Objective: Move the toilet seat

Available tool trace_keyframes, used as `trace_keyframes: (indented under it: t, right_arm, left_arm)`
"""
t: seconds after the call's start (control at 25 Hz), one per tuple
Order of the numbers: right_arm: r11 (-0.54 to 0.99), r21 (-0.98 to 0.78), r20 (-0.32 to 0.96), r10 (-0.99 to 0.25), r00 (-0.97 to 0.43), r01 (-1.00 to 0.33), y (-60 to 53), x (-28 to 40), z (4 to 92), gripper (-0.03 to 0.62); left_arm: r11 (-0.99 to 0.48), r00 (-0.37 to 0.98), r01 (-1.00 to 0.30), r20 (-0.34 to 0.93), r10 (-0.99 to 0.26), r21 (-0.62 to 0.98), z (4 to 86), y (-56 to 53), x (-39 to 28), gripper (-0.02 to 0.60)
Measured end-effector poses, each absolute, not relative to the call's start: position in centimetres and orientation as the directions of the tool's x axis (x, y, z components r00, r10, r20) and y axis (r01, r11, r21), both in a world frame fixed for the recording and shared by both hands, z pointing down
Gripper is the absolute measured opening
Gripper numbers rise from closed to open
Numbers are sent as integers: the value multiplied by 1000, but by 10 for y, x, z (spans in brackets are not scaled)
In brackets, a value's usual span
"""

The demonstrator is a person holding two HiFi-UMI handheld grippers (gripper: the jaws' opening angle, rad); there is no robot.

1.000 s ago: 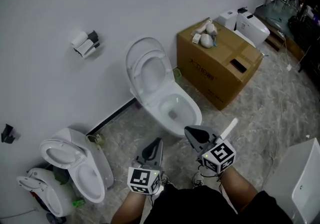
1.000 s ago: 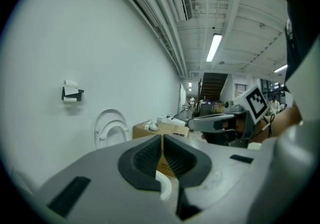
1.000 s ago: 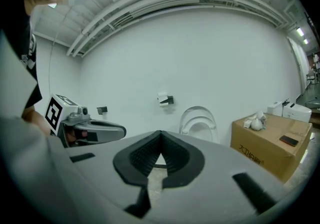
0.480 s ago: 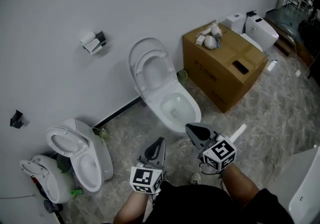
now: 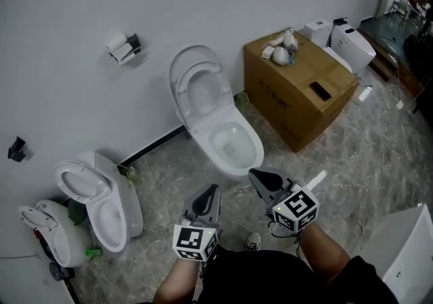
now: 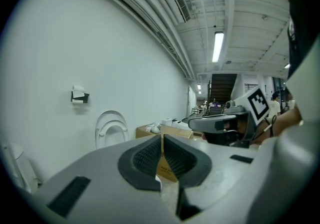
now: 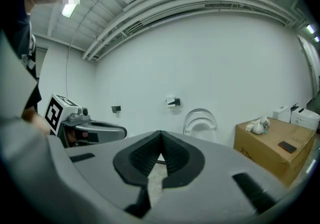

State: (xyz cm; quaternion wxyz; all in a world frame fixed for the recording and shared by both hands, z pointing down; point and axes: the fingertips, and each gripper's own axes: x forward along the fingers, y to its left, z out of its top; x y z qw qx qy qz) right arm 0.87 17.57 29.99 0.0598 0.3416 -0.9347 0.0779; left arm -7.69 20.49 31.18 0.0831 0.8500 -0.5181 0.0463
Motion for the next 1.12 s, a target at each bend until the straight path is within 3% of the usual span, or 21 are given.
trace_keyframes:
  t: [1.12]
  right_arm:
    - [754, -78, 151, -638, -755, -652, 199, -4, 284, 3]
  left_arm:
    - [-451, 457, -889, 142, -878, 74, 295, 227, -95, 15]
